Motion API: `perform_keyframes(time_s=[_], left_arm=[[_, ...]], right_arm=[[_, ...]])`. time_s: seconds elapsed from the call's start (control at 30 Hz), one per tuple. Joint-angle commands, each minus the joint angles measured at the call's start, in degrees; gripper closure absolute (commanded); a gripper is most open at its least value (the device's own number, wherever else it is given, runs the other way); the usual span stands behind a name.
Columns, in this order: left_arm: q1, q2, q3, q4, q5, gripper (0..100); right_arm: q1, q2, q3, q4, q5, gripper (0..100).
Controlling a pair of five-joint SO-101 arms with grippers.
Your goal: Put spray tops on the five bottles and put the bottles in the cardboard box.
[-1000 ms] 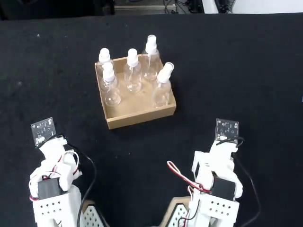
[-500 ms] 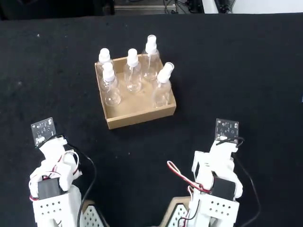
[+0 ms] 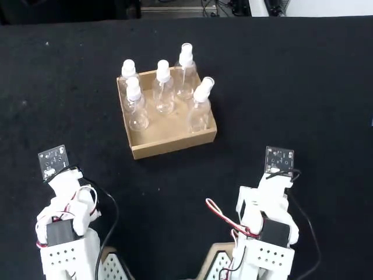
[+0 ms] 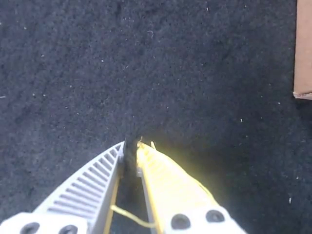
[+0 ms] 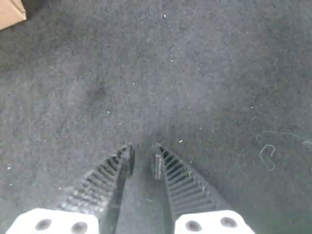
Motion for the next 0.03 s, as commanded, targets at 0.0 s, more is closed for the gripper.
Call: perform_keyframes(time_s=[0.0], left_arm=[[-0.4,-0.9,1.4,1.0,-0.3,97]], right_arm=[[-0.7,-5.5,-0.6,0.4,0.2,94.8]])
